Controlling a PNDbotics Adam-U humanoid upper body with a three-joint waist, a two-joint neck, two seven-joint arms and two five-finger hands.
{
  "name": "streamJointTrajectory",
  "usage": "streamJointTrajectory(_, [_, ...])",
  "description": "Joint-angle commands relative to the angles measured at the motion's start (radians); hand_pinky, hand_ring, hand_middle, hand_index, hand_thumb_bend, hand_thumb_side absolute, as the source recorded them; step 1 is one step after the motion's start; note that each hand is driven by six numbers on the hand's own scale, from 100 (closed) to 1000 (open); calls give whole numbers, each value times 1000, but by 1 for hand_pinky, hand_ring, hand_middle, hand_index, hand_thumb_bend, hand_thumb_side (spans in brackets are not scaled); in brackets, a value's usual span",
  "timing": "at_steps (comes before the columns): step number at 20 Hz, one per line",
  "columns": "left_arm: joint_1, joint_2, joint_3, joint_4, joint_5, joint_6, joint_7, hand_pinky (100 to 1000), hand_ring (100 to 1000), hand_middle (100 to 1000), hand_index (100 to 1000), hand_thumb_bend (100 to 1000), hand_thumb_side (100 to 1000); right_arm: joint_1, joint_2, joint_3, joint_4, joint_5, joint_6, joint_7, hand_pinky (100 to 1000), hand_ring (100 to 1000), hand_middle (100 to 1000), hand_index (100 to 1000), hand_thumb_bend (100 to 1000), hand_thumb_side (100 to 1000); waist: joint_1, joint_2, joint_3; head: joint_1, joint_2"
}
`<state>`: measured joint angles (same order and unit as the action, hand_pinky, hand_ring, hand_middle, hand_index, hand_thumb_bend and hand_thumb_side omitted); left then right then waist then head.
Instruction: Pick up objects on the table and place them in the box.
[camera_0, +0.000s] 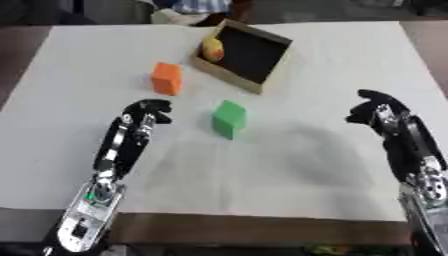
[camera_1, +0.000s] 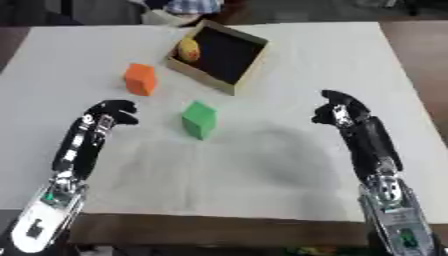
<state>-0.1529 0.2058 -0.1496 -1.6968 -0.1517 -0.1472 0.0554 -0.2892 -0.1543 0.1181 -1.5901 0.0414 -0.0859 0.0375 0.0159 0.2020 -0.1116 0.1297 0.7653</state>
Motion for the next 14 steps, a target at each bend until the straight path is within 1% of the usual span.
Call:
streamJointTrajectory(1, [-30,56,-1,-35,-16,-2,-19,715,609,625,741,100,841,-6,-7,0,-14,6,-3,3,735,603,557,806,100,816,-4,-31,-2,-2,5])
streamJointTrajectory(4, [-77,131,-29,-51,-47,-4,-57,721,620,638,758,100,803,-4,-11,0,-12,5,-2,-1,734,603,557,806,100,821,-1,-35,-3,-1,5])
streamJointTrajectory(5, [-94,159,-40,-55,-62,-8,-73,724,627,648,770,100,771,-4,-11,1,-13,5,-3,-2,734,603,557,807,100,816,1,-36,-4,-1,5])
streamJointTrajectory(7, [-139,215,-68,-54,-95,-15,-108,726,635,659,783,100,736,-2,-13,2,-13,6,-4,-3,734,603,557,807,100,821,6,-37,-6,-4,5])
streamJointTrajectory(8, [-163,244,-84,-48,-112,-18,-125,726,636,661,785,100,733,0,-14,3,-13,6,-4,-3,734,603,557,807,100,822,8,-38,-7,-6,5])
streamJointTrajectory(9, [-180,272,-94,-45,-129,-23,-142,733,653,678,800,100,708,1,-15,3,-13,6,-4,-3,734,603,557,806,100,823,9,-39,-9,-7,5])
streamJointTrajectory(12, [-252,353,-158,-23,-179,-59,-192,748,697,719,835,100,689,5,-19,4,-11,6,-3,-6,733,602,556,807,100,829,14,-44,-15,-14,5])
streamJointTrajectory(14, [-306,408,-212,5,-213,-90,-226,762,733,753,869,100,644,5,-20,7,-11,4,-3,-8,733,601,555,807,100,827,18,-46,-19,-14,5])
